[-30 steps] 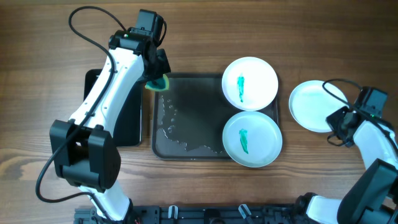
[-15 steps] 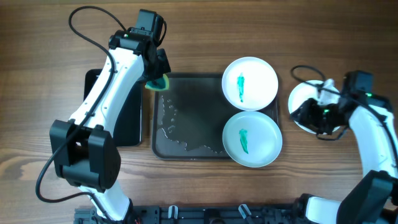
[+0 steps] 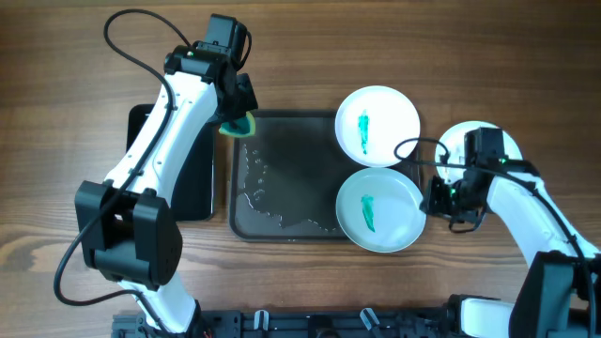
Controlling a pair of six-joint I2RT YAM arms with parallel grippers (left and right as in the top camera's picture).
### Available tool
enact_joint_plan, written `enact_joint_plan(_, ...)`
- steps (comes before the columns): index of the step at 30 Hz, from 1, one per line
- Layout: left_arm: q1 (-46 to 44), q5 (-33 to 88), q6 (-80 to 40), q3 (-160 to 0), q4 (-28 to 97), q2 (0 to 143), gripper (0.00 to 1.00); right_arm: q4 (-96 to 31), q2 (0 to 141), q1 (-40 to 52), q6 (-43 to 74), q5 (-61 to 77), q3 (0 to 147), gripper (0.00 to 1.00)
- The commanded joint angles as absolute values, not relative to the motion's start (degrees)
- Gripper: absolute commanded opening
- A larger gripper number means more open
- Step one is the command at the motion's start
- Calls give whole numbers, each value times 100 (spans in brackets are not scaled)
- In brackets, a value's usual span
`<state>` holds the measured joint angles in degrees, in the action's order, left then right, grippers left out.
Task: Clean dirty plates on tray and stack at the side
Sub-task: 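Move right gripper back and grip the lower-right plate rim, then scrub the held plate with the sponge in the left gripper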
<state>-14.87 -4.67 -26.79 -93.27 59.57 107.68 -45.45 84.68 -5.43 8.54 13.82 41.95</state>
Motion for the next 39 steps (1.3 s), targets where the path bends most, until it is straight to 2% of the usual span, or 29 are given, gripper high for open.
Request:
enact_joint_plan(1,-1450,-499,-2571,-9386,5937,10704,4,-4436,8530,-519,1061,1249,4167,20)
enact_joint_plan(4,-1450,-502,-2569,-9386,5937,10704,4,-4462,8530,-519,1068,1321,4211,4)
enact_joint_plan(8,-1450,-502,-2571,-9386,5935,10704,4,-4475,8530,-519,1070,1728,4261,4)
enact_joint_plan(13,-1450,-502,-2571,-9386,5937,10704,4,-5172,8517,-502,1055,1723,4694,4)
enact_joint_plan(15,-1450,-502,-2571,-9386,5935,10704,4,-5446,8471,-231,1083,1820,5002,4)
enact_joint_plan(18,-1450,-502,-2571,-9386,5935,10704,4,-5441,8420,635,2056,1857,5402,4)
enact_joint_plan(22,-1450,-502,-2574,-9386,5935,10704,4,-4438,8576,2097,4049,1389,5500,4)
enact_joint_plan(23,-1450,-502,-2574,-9386,5937,10704,4,-4198,8700,2311,4226,1284,5500,4)
enact_joint_plan(26,-1450,-502,-2574,-9386,5935,10704,4,-3374,9325,2716,4392,1330,5557,4)
enact_joint_plan(31,-1450,-502,-2574,-9386,5937,10704,4,-2880,10186,2742,4198,1468,5905,4)
enact_joint_plan(32,-1450,-502,-2571,-9386,5937,10704,4,-2801,10298,2742,4195,1509,5905,8)
enact_joint_plan(33,-1450,-499,-2571,-9386,5937,10704,4,-2779,10374,2742,4195,1509,5905,17)
enact_joint_plan(35,-1450,-502,-2571,-9386,5937,10704,4,-2714,10427,2742,4093,1553,5905,23)
enact_joint_plan(39,-1450,-502,-2574,-9386,5883,10704,4,-2368,10630,2735,4042,1468,5905,24)
